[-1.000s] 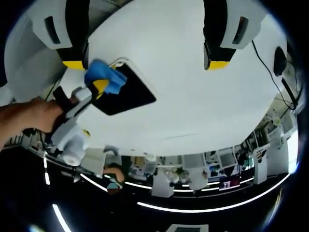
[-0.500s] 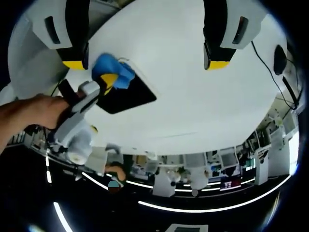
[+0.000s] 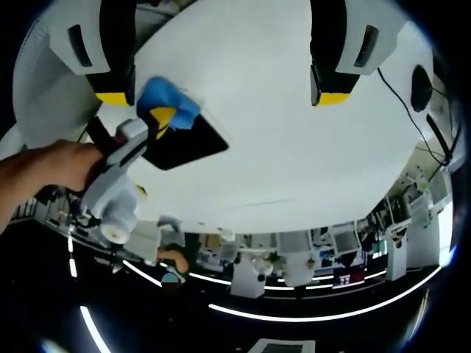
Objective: Wipe the mirror surface with the cleaning cloth until all visible marks leave the cleaned area.
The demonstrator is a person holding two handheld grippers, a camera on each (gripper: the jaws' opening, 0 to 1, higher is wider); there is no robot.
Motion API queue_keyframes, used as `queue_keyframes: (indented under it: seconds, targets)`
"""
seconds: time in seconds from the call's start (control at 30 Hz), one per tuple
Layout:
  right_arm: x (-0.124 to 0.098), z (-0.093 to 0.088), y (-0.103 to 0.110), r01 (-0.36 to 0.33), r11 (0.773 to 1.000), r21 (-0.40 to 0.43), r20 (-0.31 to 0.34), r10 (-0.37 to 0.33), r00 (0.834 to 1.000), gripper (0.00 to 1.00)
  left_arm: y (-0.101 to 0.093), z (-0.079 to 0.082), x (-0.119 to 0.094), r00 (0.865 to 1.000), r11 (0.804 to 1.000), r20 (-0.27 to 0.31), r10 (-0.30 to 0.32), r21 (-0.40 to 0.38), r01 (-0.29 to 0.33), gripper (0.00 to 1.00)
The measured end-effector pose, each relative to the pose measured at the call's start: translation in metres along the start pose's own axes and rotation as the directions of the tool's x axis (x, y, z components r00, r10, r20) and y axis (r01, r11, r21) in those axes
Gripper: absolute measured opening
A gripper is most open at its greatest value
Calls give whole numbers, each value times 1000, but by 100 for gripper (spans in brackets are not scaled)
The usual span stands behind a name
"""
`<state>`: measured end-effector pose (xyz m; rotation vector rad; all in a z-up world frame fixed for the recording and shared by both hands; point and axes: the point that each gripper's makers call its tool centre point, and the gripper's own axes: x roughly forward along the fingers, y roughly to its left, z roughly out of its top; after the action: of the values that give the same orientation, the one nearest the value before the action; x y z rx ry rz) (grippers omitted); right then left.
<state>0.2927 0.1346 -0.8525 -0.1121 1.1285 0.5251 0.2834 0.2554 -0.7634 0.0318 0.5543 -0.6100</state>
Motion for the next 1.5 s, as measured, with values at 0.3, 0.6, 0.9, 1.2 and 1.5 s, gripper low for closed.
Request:
queue_keyframes:
  seconds: [0.3,0.6,0.9,1.2,1.5]
  targets:
    - [2,2,5,-16,1000,-13,-4,16,1000,4,0,2,3,1000,1000,5,-7,-15,7,100]
    - [7,14,1,-28,999,29,-7,28,1000,3,8,7,6,999,999,29,26,-38,-25,100]
    - [14,34,-12,-5,999,39,-5,5,1000,3,15,8,2,999,999,35,34,-36,-33,100]
    - [25,61,-27,20,1000,23,-8,-20,1000,3,17,7,-3,998,998,39,41,-44,-39,100]
    - [35,84,-41,33,999,31,-2,-33,999,3,14,7,-5,998,998,39,40,-48,-38,100]
